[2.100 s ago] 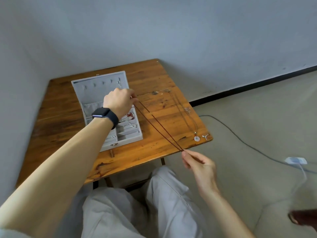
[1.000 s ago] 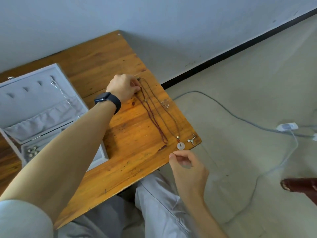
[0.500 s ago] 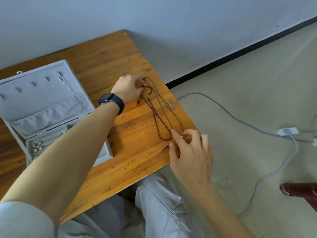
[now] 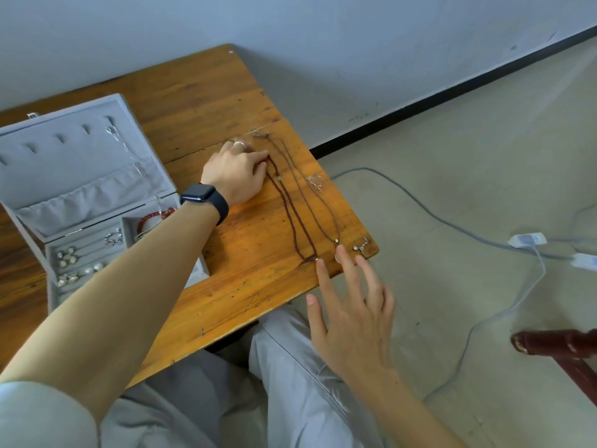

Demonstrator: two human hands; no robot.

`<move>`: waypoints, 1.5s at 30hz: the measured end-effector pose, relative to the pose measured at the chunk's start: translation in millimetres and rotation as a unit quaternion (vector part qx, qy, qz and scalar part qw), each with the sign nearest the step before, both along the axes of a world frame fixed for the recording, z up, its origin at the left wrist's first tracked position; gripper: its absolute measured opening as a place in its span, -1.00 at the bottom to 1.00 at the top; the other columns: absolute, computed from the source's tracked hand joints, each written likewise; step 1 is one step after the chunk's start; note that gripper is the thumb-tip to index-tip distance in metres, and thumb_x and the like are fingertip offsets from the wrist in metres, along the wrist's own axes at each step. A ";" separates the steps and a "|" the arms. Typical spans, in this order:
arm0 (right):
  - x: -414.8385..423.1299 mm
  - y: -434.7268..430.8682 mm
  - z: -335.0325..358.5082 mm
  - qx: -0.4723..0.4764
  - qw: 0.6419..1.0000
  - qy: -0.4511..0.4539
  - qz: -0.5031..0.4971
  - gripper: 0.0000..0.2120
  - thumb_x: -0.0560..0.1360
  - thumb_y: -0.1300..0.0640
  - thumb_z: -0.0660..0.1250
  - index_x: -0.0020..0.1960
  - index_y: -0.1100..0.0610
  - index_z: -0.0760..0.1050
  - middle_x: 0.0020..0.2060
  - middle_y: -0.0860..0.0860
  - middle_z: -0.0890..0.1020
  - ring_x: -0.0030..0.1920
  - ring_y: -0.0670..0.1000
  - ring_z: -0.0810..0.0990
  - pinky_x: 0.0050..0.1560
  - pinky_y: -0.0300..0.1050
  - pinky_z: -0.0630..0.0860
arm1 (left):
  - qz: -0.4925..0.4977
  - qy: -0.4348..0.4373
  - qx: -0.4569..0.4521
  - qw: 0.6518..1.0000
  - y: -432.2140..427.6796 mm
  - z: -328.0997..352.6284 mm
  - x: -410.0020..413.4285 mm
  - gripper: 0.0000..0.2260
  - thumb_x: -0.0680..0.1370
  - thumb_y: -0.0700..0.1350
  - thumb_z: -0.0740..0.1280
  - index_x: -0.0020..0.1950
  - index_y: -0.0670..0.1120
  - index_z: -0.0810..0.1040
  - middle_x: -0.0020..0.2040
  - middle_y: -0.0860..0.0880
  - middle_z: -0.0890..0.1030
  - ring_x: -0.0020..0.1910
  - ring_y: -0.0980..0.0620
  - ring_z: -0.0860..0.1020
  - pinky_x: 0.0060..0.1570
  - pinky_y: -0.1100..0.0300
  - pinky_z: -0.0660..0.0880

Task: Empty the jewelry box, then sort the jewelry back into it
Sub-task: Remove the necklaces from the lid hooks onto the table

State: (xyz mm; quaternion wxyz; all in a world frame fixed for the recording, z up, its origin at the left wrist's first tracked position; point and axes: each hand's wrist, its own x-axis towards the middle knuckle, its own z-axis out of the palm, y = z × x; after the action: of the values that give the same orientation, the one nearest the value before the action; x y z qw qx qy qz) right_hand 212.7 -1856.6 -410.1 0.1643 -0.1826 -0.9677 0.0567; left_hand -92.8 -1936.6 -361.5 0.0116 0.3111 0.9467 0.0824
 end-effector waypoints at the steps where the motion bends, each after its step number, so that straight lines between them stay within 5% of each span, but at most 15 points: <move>1: 0.9 1.8 -0.5 0.000 1.000 0.003 0.002 -0.51 0.58 -0.14 0.19 0.45 -0.02 0.44 0.54 0.07 0.29 0.49 0.16 0.30 0.27 0.16 0.33 | -0.002 0.002 -0.002 1.000 -1.4 -1.7 1.3 -0.62 0.67 0.08 0.11 0.47 0.10 0.46 0.37 -0.05 0.49 0.33 -0.13 0.39 0.17 -0.07 0.49; 20: 17.5 6.1 -7.5 -0.022 0.999 0.004 0.032 -0.48 0.58 -0.18 0.16 0.48 -0.02 0.40 0.57 0.04 0.23 0.55 0.14 0.20 0.37 0.14 0.32 | 0.026 -0.025 -0.001 0.999 2.0 -4.1 18.5 -0.58 0.68 0.15 0.06 0.51 0.13 0.38 0.45 -0.05 0.41 0.40 -0.14 0.33 0.29 -0.14 0.39; 29: 15.1 12.4 -14.0 -0.058 0.998 0.027 0.029 -0.52 0.54 -0.09 0.29 0.44 -0.06 0.44 0.40 0.02 0.47 0.31 0.09 0.45 0.22 0.02 0.40 | 0.017 -0.030 0.000 0.999 1.4 -2.5 17.2 -0.61 0.67 0.12 0.09 0.50 0.12 0.38 0.44 -0.06 0.42 0.39 -0.14 0.33 0.27 -0.16 0.41; 45: 19.8 23.1 -1.6 -0.116 0.987 0.097 0.059 -0.63 0.53 0.03 0.32 0.33 0.00 0.55 0.27 -0.04 0.57 0.28 0.04 0.48 0.13 -0.05 0.45 | 0.022 -0.057 0.007 0.998 -8.4 16.5 29.8 -0.63 0.66 0.07 0.13 0.47 0.06 0.39 0.30 -0.13 0.52 0.27 -0.16 0.46 0.16 -0.12 0.51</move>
State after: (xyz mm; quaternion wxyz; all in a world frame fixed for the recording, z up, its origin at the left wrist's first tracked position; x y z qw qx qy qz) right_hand 232.5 -1833.5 -411.7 0.2314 -0.1372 -0.9431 0.1955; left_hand -63.0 -1945.0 -345.0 0.0618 0.2849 0.9506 0.1068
